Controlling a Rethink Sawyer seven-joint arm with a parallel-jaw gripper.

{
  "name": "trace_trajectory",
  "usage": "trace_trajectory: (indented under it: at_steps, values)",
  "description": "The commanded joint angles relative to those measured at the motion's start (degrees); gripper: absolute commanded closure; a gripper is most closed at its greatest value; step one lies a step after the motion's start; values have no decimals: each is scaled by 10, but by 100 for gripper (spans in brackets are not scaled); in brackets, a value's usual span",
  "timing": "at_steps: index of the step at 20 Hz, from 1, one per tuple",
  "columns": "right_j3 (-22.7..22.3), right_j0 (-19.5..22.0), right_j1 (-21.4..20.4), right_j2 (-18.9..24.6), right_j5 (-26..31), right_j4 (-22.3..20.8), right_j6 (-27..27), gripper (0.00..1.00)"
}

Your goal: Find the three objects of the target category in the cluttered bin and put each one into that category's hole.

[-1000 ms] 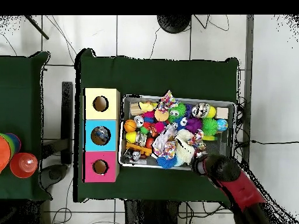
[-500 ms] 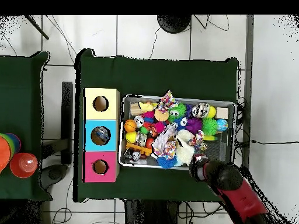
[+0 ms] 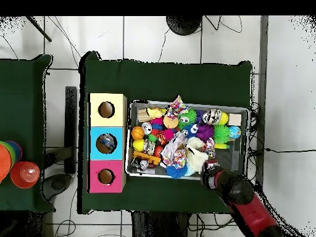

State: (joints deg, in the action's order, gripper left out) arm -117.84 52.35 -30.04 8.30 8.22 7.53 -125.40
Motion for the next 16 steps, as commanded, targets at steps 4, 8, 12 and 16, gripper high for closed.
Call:
trace_trajectory:
  at_steps: [4, 8, 12, 16]
  values:
    - [26, -16, 69, 81, -72, -50, -42, 0]
    - [-18, 5, 46, 98, -94, -55, -73, 0]
    - [-61, 27, 16, 117, -115, -60, -94, 0]
    - [-83, 55, 16, 138, -154, -91, -90, 0]
